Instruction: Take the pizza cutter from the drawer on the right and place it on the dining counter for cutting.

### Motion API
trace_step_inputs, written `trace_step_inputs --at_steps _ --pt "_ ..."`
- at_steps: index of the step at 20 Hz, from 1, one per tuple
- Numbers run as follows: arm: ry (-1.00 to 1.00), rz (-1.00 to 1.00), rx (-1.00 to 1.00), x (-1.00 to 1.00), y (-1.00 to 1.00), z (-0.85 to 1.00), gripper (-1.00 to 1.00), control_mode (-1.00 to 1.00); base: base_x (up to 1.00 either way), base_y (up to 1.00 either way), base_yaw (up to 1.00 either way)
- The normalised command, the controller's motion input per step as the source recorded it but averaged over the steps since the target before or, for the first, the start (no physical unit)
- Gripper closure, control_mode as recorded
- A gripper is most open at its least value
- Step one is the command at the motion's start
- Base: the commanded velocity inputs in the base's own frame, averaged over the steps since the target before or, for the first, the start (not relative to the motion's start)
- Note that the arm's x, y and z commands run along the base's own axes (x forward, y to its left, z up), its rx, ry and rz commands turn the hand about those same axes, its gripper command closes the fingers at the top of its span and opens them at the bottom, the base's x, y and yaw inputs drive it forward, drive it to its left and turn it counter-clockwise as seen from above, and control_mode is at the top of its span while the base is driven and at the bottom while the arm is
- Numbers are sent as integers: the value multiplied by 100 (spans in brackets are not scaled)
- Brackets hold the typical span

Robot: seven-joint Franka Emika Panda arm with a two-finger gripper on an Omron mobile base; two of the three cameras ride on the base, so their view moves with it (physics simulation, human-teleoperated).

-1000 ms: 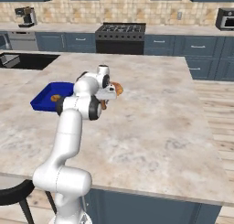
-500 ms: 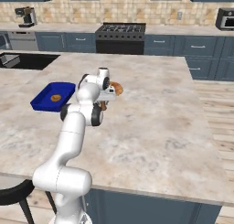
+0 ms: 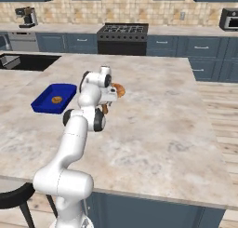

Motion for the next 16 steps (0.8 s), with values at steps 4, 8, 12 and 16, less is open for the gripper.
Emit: trace_step_inputs --at_steps 4,8,12,16 --pt "0 0 0 -100 0 0 -100 -100 0 0 0" --pt "-1 0 0 -100 0 0 -100 -100 0 0 0" --pt "-8 0 0 -100 0 -21 -100 -100 0 0 0" --pt "-26 0 0 -100 -1 -2 -100 -100 0 0 0"
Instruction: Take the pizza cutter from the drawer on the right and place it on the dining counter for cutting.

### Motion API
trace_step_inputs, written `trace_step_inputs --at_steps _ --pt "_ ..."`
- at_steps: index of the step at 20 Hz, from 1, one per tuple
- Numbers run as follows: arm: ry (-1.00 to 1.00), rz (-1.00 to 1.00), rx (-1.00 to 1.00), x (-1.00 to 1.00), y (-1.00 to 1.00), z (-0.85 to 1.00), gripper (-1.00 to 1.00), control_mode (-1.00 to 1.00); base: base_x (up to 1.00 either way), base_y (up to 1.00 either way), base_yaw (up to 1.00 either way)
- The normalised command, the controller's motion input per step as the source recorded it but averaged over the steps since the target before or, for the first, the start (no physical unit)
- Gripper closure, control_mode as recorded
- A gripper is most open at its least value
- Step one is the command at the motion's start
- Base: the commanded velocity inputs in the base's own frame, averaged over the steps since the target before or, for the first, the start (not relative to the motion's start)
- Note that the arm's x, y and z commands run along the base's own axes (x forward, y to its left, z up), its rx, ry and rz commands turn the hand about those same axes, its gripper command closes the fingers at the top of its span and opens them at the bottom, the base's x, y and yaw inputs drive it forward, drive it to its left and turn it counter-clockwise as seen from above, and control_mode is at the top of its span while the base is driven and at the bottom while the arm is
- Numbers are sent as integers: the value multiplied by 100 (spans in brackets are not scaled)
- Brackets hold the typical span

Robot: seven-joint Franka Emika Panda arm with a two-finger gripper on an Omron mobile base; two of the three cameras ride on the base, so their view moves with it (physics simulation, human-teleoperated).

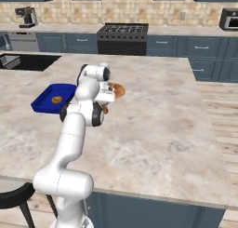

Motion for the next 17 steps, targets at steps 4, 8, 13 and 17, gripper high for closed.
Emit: trace_step_inputs --at_steps 4,8,13,17 --pt "-44 0 0 -100 -2 19 -100 -100 0 0 0" --pt "-43 0 0 -100 -1 16 -100 -100 0 0 0" --pt "-43 0 0 -100 -8 23 -100 -100 0 0 0" --pt "-38 0 0 -100 -18 36 -100 -100 0 0 0"
